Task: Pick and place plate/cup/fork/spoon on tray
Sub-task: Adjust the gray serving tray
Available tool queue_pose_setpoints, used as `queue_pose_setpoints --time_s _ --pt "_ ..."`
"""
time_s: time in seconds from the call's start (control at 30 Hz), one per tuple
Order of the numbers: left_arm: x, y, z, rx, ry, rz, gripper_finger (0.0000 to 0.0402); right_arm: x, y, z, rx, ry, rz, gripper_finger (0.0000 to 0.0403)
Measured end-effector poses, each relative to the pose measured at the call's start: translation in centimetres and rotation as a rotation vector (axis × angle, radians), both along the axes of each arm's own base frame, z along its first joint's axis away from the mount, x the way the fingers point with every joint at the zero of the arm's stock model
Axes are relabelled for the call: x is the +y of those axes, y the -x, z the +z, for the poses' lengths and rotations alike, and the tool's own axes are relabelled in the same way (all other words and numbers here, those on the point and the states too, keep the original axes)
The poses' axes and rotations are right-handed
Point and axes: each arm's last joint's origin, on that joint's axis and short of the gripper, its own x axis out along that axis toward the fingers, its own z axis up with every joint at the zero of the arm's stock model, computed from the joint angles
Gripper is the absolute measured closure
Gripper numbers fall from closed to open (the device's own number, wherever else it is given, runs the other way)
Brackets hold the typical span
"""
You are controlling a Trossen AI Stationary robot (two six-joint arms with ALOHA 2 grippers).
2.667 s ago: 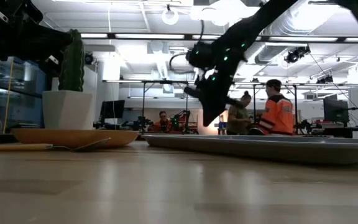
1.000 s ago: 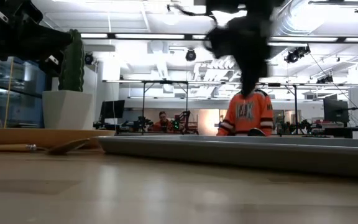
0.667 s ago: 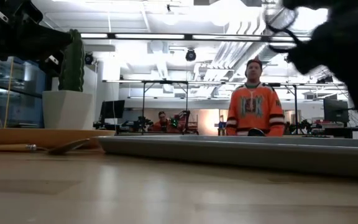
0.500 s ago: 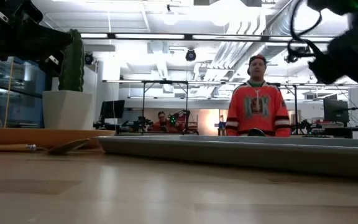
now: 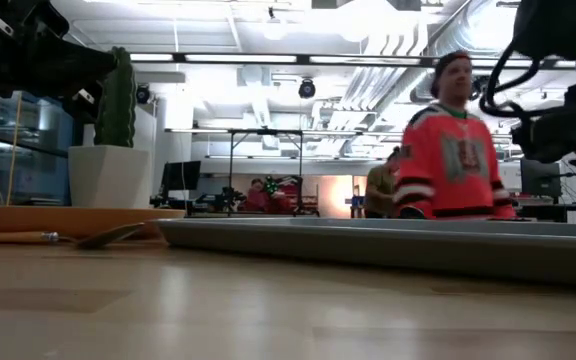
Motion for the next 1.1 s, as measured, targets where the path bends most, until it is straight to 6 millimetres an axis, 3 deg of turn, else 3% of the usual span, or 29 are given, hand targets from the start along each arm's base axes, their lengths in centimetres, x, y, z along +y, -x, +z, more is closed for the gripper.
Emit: queue_pose_setpoints --time_s 0.53,0.87,1.1 --pt "0.0 0.0 0.0 0.001 0.0 0.0 0.0401 -4.5 -1.1 -1.9 0.146 0.125 0.238 0.0403" --pt "0.0 0.0 0.0 0.001 0.0 0.0 0.0401 -9.2 -0.7 -2.0 0.249 0.314 0.299 0.0403" --pt "0.0 0.0 0.0 0.001 0.0 0.0 0.0401 -13.0 -0.8 -2.1 0.226 0.399 0.288 0.0403"
